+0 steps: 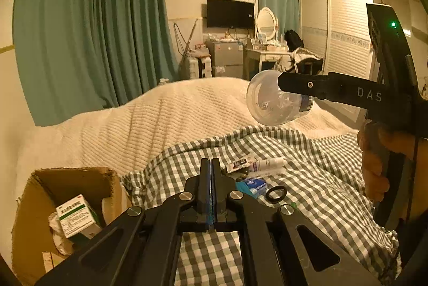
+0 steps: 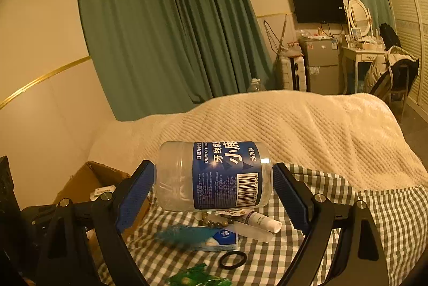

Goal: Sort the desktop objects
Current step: 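Lift the water bottle with the right gripper and carry it over the box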

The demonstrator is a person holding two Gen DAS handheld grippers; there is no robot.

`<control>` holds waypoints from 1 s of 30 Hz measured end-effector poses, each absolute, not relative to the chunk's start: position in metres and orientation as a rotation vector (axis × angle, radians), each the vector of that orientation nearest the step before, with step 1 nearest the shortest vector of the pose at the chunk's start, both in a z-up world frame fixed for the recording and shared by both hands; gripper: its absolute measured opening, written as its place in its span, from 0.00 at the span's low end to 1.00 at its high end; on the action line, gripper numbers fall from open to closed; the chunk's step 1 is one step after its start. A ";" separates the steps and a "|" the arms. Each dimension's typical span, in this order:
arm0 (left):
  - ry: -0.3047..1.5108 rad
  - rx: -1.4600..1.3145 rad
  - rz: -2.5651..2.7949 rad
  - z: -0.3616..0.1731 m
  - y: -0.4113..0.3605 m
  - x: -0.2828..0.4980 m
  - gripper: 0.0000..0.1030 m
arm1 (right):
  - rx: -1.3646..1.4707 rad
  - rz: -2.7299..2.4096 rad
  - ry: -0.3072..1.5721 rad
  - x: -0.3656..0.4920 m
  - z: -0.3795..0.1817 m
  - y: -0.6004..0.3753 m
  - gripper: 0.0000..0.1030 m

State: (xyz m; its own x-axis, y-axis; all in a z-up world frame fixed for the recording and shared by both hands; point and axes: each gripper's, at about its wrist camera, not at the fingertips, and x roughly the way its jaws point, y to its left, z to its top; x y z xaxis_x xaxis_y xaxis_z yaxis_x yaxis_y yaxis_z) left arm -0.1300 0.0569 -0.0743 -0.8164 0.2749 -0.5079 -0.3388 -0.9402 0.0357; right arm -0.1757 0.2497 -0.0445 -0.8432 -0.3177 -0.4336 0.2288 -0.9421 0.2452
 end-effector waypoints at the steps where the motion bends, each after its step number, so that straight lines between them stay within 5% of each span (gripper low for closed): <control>1: 0.171 -0.717 2.726 -0.070 0.053 -0.126 0.01 | 0.684 -2.755 -0.266 -0.173 -0.041 0.247 0.86; 16: 0.003 -0.600 2.988 -0.028 -0.042 -0.093 0.01 | 0.561 -2.616 -0.174 -0.135 -0.003 0.160 0.86; 30: -0.096 -0.639 3.200 -0.043 -0.130 -0.086 0.01 | 0.662 -2.409 0.017 -0.138 -0.038 0.030 0.86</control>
